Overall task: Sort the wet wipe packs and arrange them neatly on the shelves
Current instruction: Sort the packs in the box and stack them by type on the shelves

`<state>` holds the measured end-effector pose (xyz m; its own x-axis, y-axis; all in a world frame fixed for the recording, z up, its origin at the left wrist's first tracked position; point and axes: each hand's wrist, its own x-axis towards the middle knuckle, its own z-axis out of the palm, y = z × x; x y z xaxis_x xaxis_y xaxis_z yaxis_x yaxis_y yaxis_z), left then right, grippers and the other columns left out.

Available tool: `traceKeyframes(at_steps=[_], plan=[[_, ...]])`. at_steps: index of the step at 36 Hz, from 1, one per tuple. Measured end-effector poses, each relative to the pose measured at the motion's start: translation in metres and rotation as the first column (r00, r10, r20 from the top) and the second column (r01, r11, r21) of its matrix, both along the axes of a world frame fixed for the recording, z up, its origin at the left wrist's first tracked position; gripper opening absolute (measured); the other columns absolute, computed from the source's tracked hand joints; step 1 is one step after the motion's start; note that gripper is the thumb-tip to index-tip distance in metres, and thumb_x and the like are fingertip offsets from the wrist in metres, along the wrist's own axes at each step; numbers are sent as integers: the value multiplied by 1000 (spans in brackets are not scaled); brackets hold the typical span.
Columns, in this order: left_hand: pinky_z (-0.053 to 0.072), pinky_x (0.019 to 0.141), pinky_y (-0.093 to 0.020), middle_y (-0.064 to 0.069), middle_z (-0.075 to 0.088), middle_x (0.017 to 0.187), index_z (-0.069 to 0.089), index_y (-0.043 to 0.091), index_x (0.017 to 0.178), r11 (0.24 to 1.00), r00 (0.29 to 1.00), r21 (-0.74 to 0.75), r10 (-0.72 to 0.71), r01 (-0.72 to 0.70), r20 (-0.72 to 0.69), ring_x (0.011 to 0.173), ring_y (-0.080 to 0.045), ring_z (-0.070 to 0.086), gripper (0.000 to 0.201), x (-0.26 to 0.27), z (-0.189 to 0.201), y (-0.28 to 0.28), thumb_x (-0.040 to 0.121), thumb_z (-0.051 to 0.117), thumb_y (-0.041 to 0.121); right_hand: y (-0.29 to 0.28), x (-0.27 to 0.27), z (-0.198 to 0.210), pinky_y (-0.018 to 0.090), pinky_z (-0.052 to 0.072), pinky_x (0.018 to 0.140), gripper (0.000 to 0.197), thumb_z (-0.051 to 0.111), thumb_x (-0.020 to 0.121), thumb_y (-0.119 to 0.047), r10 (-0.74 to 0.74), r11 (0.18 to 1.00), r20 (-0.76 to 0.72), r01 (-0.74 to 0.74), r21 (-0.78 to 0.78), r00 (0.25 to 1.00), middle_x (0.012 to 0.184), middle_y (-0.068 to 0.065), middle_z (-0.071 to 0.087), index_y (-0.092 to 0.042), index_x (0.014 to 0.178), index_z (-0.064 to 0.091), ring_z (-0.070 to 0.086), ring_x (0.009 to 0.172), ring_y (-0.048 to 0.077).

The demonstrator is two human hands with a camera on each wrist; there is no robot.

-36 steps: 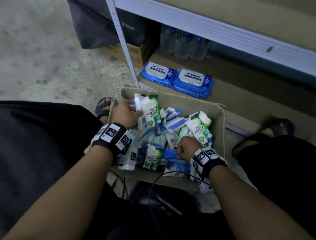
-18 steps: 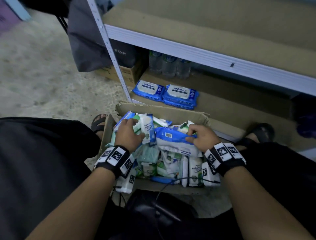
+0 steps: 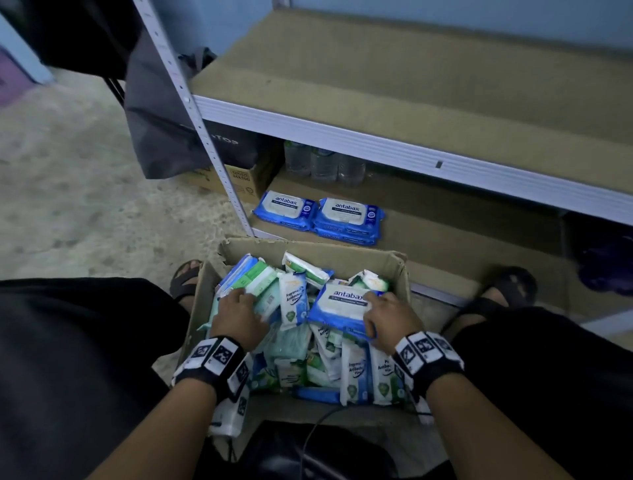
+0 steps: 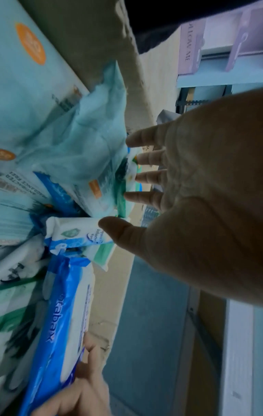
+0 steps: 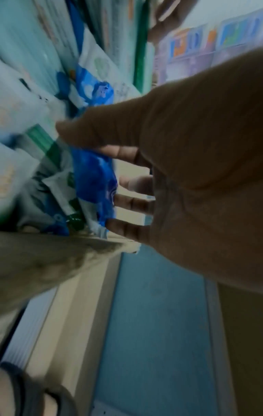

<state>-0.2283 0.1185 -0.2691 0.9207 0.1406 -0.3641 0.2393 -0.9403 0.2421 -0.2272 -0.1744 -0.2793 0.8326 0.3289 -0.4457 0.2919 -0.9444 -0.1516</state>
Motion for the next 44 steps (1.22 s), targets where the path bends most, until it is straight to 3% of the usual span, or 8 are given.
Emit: traceKeyframes(at_steps=[2, 7, 11, 16, 21, 25, 33, 44], plan=[[39, 106, -41, -9, 37, 148, 53, 12, 136, 1000, 1000, 18, -14, 14, 7, 134, -31, 34, 59, -1, -3, 1, 83, 69, 34, 2, -5, -7, 42, 43, 95, 19, 75, 76, -30, -24, 999, -58, 22, -32, 998, 150, -4, 31, -26, 78, 57, 39, 123, 27], [30, 110, -37, -9, 41, 143, 52, 15, 136, 1000, 1000, 15, -26, 26, 2, 130, -32, 35, 59, 7, -5, 3, 84, 68, 36, 9, 4, -6, 35, 42, 89, 29, 66, 81, -26, -172, 985, 19, 171, 32, 985, 115, 1, 59, -23, 106, 52, 47, 117, 24], [30, 109, -38, -9, 43, 141, 52, 15, 137, 999, 999, 26, -46, 45, 9, 128, -33, 36, 59, 8, -5, 5, 84, 68, 36, 16, 4, -18, 42, 39, 97, 59, 70, 82, -39, -109, 993, 27, 110, -38, 994, 145, -3, 36, -25, 131, 41, 33, 127, 28], [31, 107, -36, -7, 45, 139, 54, 16, 135, 999, 998, 3, -51, 51, 42, 125, -31, 37, 56, 4, -5, 9, 84, 68, 35, 29, 6, -31, 50, 32, 103, 100, 74, 73, -57, -134, 982, 34, 137, -132, 990, 159, 7, 13, -29, 150, 18, 21, 138, 32], [34, 107, -37, -6, 45, 140, 54, 17, 134, 998, 999, -41, -49, 50, 25, 126, -30, 37, 54, 5, -3, 16, 85, 68, 32, 35, 7, -37, 50, 30, 103, 111, 78, 67, -61, -154, 968, 53, 162, -191, 987, 157, 12, 12, -30, 152, 13, 20, 139, 33], [37, 105, -40, -9, 48, 140, 54, 15, 134, 996, 999, -92, -16, 18, 29, 128, -32, 38, 55, 10, -1, 23, 84, 72, 29, 38, 5, -41, 46, 31, 99, 112, 77, 65, -61, -155, 965, 84, 169, -198, 984, 143, 10, 28, -26, 152, 15, 28, 130, 30], [37, 101, -40, -8, 44, 139, 55, 19, 132, 997, 995, -10, 71, -70, 74, 123, -33, 39, 58, 20, -2, 27, 79, 73, 34, 41, 9, -34, 48, 37, 96, 93, 66, 70, -65, -209, 959, 68, 218, -179, 976, 137, 6, 39, -21, 142, 30, 37, 123, 30], [35, 111, -46, -9, 28, 154, 21, 15, 151, 978, 983, -112, 167, -176, -79, 141, -31, 28, 118, 39, -28, 28, 61, 88, 48, 35, 17, -3, 41, 49, 90, 83, 60, 70, -72, -435, 899, -13, 434, -59, 900, 128, 8, 52, -18, 131, 42, 52, 115, 31]])
